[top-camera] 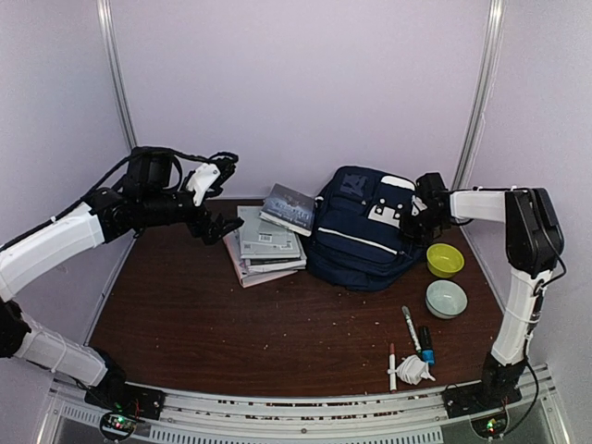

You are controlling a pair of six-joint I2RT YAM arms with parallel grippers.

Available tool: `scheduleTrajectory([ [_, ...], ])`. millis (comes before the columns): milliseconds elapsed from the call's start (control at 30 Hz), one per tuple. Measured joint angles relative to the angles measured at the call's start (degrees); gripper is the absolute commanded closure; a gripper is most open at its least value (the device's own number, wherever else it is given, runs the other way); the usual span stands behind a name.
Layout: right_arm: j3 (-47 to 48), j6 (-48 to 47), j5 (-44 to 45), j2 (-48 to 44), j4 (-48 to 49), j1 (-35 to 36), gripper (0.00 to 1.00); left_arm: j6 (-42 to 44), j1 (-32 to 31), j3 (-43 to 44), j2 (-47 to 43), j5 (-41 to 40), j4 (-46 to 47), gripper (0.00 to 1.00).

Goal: Pack the student bag
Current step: Pick up the student bag from the corner of the board, then pass from the right arm to the left

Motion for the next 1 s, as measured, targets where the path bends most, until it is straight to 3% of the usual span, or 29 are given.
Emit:
scheduleTrajectory([
  [167,0.9,-0.8,-0.1,-3.3,-2.6,0.0,1.00,0.2,0.0,-0.7,-0.2,-0.4,0.5,0.02],
  [467,5.4,-5.3,-1.1,-17.2,-7.3,0.9,1.00,0.2,0.0,-1.0,-0.9,-0.4,0.9,0.02],
  [767,18.5,-12.3,-0.7,-19.4,-17.9,2.4,1.00,0.2,0.0,-1.4,-1.3,-0.3,1.8,0.02],
  [1000,19.7,-15.7,-0.9,-24.7,-20.8,7.6,1.00,0.3,0.0,-1.5,-1.8,0.9,1.7,0.02],
])
